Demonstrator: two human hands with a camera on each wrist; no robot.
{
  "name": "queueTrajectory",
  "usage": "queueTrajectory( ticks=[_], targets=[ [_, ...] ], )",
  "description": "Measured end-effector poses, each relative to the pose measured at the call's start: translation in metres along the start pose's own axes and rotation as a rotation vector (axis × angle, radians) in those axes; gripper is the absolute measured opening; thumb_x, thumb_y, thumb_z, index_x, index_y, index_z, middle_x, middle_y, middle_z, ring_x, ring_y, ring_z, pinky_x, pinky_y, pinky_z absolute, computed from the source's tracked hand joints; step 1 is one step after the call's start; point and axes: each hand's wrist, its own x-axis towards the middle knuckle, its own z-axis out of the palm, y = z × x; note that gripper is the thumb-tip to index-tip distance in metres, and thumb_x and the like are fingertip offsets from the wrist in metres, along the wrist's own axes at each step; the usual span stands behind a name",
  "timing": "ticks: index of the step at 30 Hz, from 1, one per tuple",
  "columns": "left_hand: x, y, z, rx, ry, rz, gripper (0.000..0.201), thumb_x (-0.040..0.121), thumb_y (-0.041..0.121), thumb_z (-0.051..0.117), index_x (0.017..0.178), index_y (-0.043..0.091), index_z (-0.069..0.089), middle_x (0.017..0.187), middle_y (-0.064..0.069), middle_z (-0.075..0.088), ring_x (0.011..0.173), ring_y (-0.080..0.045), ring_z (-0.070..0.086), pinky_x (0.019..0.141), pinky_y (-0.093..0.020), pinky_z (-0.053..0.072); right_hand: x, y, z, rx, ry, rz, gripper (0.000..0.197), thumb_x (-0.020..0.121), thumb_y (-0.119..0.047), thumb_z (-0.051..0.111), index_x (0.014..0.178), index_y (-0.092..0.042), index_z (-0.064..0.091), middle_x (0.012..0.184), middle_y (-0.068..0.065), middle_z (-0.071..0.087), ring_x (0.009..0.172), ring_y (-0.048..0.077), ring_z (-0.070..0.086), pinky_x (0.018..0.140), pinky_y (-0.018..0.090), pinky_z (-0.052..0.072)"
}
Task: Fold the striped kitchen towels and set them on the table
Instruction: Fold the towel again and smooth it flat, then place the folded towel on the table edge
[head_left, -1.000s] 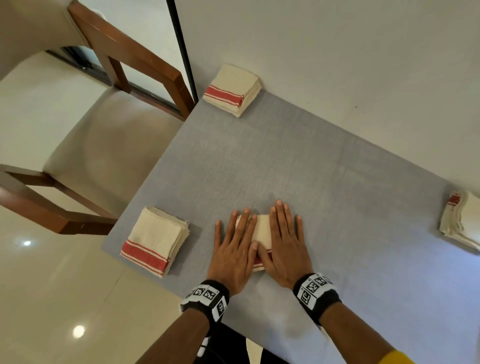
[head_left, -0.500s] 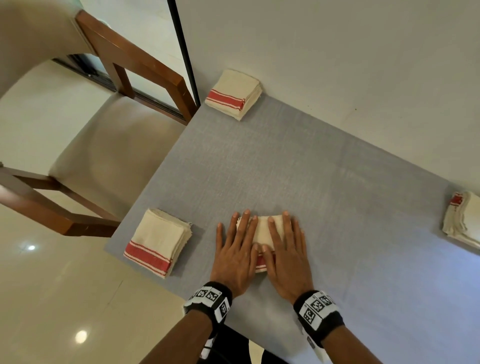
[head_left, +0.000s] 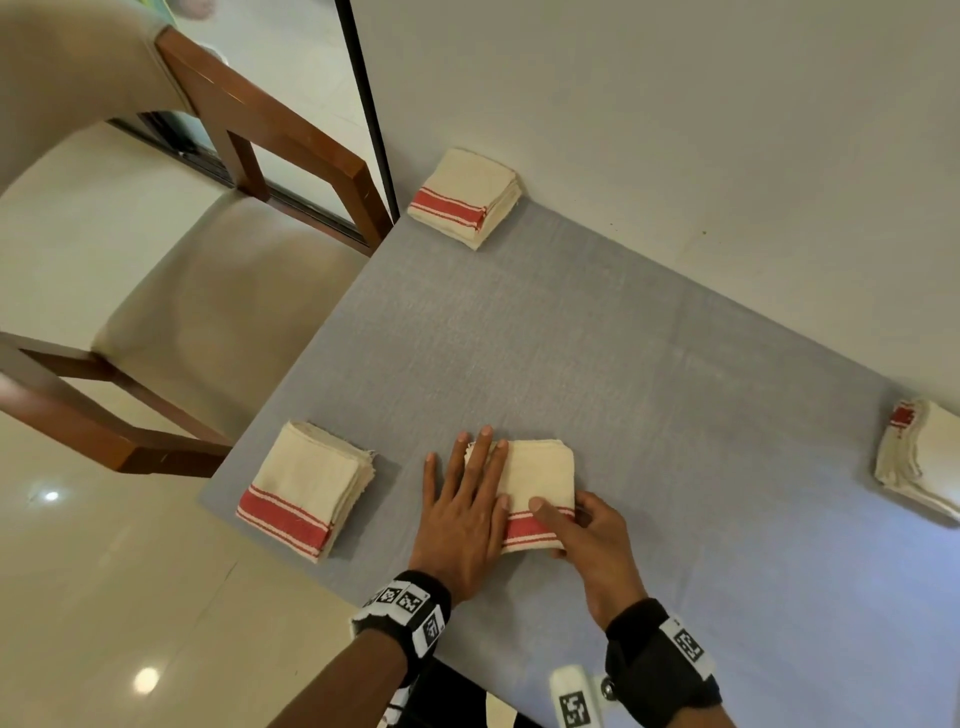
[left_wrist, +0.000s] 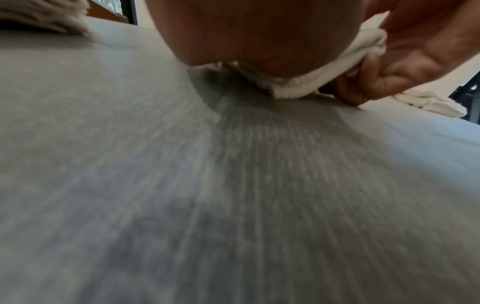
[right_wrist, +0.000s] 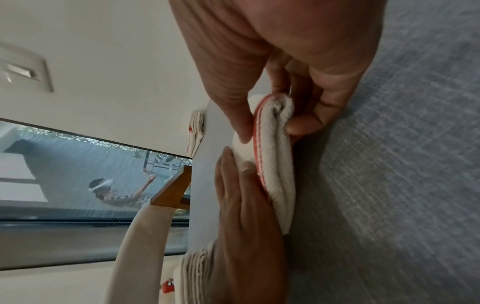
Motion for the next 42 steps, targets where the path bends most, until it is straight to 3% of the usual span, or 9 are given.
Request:
queueTrajectory(
  ticks=[8, 15, 17, 20, 25, 28, 31, 38, 42],
  targets=[
    [-0.025, 0.017, -0.035, -0.064, 0.047, 0.216, 0.109, 0.088, 0.085, 0.043, 0.165, 0.014, 0.013, 0.174, -0.006, 0.005, 0.161, -0.025, 0.001, 0.125, -0.065, 0.000, -0.020, -0.031, 0.004, 0.075, -0.003, -0.083, 0.027, 0.086, -0.019, 0.083, 0.111, -0.017, 0.071, 0.102, 0.006, 0.078, 0.094, 0.023, 0.076, 0.086, 0.043, 0.064],
    [-0.022, 0.059, -0.059, -0.357, 0.148, -0.016, 0.070, 0.103, 0.053, 0.051, 0.162, 0.028, 0.023, 0.161, 0.008, 0.042, 0.144, -0.005, 0.045, 0.129, -0.040, 0.018, -0.063, -0.084, 0.013, 0.082, -0.027, -0.188, 0.031, 0.087, -0.031, 0.082, 0.115, -0.023, 0.072, 0.108, 0.002, 0.078, 0.099, 0.022, 0.076, 0.089, 0.042, 0.063],
    [-0.012, 0.068, -0.076, -0.605, 0.195, -0.087, 0.067, 0.100, 0.029, 0.060, 0.158, 0.036, 0.027, 0.135, 0.013, 0.064, 0.114, -0.003, 0.065, 0.106, -0.023, 0.048, -0.075, -0.098, 0.012, 0.081, -0.093, -0.209, 0.029, 0.090, -0.033, 0.079, 0.117, -0.023, 0.074, 0.108, 0.002, 0.080, 0.102, 0.020, 0.076, 0.090, 0.041, 0.063],
    [-0.001, 0.075, -0.100, -0.764, 0.205, -0.090, 0.055, 0.097, 0.015, 0.062, 0.144, 0.035, 0.044, 0.107, 0.017, 0.070, 0.087, -0.003, 0.071, 0.075, -0.014, 0.056, -0.088, -0.113, 0.000, 0.017, -0.073, -0.271, 0.031, 0.090, -0.040, 0.079, 0.117, -0.027, 0.074, 0.107, -0.004, 0.080, 0.100, 0.013, 0.076, 0.092, 0.040, 0.062],
    [0.008, 0.089, -0.124, -0.820, -0.090, -0.047, 0.040, 0.092, 0.030, 0.059, 0.131, 0.038, 0.056, 0.109, 0.012, 0.072, 0.096, -0.009, 0.070, 0.081, -0.023, 0.059, -0.098, -0.119, -0.050, -0.357, 0.148, -0.474, 0.049, 0.087, -0.037, 0.080, 0.131, -0.034, 0.060, 0.125, -0.016, 0.062, 0.114, 0.003, 0.061, 0.096, 0.023, 0.050],
    [0.008, 0.100, -0.128, -0.864, -0.263, 0.019, 0.045, 0.082, 0.039, 0.058, 0.126, 0.037, 0.063, 0.112, 0.011, 0.073, 0.103, -0.009, 0.070, 0.091, -0.033, 0.058, -0.108, -0.117, -0.087, -0.492, 0.060, -0.426, 0.068, 0.079, -0.050, 0.083, 0.139, -0.039, 0.053, 0.133, -0.020, 0.051, 0.120, 0.000, 0.051, 0.105, 0.027, 0.046],
    [0.011, 0.128, -0.125, -0.913, -0.419, 0.037, 0.056, 0.075, 0.047, 0.067, 0.127, 0.028, 0.066, 0.115, 0.005, 0.076, 0.106, -0.011, 0.072, 0.098, -0.042, 0.058, -0.121, -0.106, -0.137, -0.492, -0.140, -0.328, 0.060, 0.072, -0.053, 0.088, 0.125, -0.035, 0.066, 0.120, -0.014, 0.068, 0.106, 0.003, 0.067, 0.098, 0.034, 0.058],
    [0.017, 0.242, -0.097, -1.021, -0.684, 0.029, 0.074, 0.060, 0.046, 0.084, 0.127, 0.020, 0.066, 0.113, -0.005, 0.078, 0.101, -0.023, 0.074, 0.085, -0.034, 0.058, -0.173, -0.042, -0.259, -0.162, 0.035, -0.254, 0.030, 0.079, -0.033, 0.088, 0.101, -0.018, 0.073, 0.103, 0.003, 0.074, 0.086, 0.009, 0.070, 0.071, 0.023, 0.058],
    [0.000, 0.308, -0.058, -1.322, -0.795, -0.179, 0.072, 0.069, 0.028, 0.091, 0.133, 0.015, 0.063, 0.123, -0.015, 0.073, 0.102, -0.030, 0.067, 0.083, -0.039, 0.053, -0.197, 0.019, -0.313, 0.242, 0.278, -0.190, 0.028, 0.084, -0.020, 0.085, 0.103, -0.005, 0.071, 0.102, 0.019, 0.074, 0.086, 0.021, 0.073, 0.071, 0.038, 0.062]
  ],
)
